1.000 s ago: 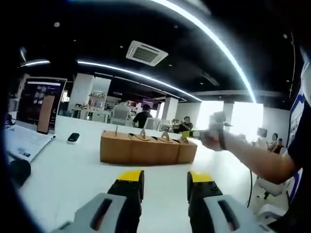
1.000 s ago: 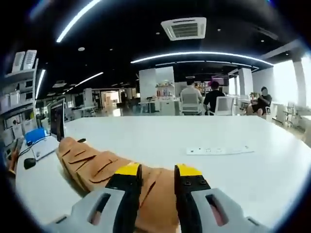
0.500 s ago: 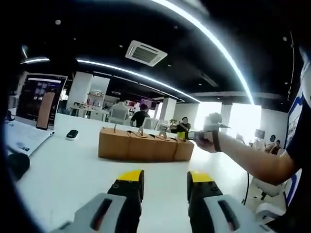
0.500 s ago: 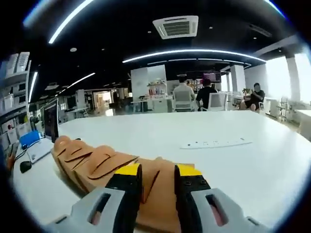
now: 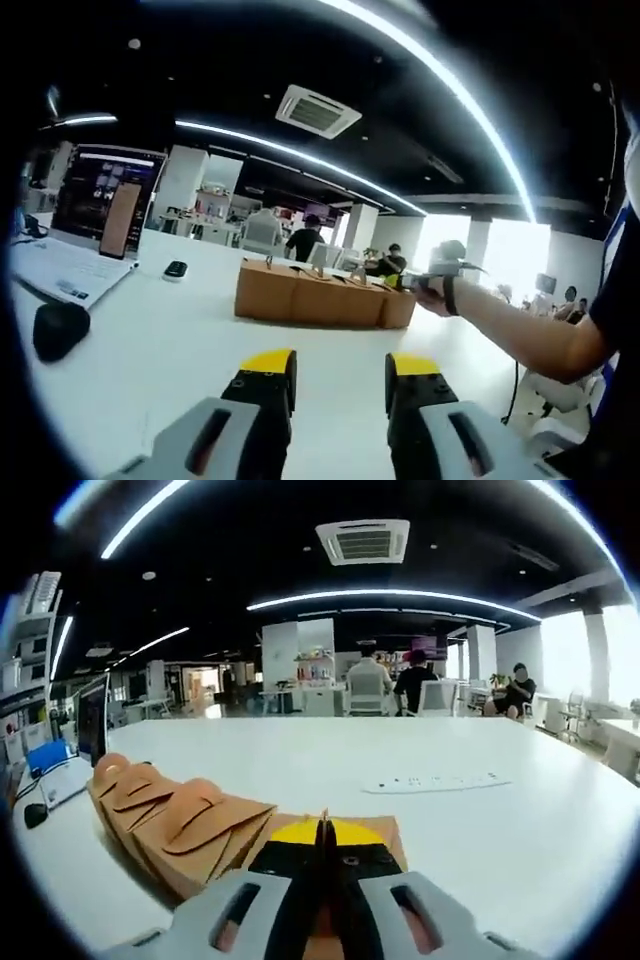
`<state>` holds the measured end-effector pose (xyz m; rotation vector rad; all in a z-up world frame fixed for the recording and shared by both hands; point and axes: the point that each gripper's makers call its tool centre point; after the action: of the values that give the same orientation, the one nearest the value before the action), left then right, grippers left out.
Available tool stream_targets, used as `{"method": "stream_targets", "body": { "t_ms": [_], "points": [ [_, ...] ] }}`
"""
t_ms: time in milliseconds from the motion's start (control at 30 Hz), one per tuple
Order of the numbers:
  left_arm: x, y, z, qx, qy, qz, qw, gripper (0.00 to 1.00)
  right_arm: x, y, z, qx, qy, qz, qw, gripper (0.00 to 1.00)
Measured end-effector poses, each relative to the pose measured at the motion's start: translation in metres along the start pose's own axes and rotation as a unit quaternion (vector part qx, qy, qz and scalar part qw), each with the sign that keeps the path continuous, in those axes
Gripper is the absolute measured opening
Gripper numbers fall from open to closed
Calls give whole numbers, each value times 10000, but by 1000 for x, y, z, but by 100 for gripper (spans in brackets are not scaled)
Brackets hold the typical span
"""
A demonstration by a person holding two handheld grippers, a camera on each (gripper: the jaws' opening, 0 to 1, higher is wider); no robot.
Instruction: Pick up one paper box from the group, open the paper box, and remove the item inside
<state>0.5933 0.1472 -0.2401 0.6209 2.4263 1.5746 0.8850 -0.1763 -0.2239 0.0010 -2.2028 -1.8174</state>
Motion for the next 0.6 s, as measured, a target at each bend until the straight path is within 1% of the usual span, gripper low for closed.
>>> {"method": "stream_targets", "body": {
  "t_ms": [167,300,467,600],
  "points": [
    [5,2,4,-11,-14,30,10000,37,0,-2,-2,-112,-63,4,9999,3],
    [4,1,10,-12,10,94,10000,37,3,1,-4,-182,-122,-31,9998,3],
    [3,7,2,-79,-134,54,9999,37,7,5,-8,-323,-173,-46,9993,3],
    [1,2,1,-31,-194,31,9998,37,10,8,-10,-437,-179,-63,9989,3]
  ]
}}
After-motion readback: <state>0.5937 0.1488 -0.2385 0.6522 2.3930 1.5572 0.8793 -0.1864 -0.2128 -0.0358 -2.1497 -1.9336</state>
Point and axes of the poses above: the point that each gripper's makers call its tool centre point, and the gripper's own axes: x roughly backward along the fingers, z roughly to its left, y roughly out of its top, and after that the axes turned 10 degrees about x, right-handed
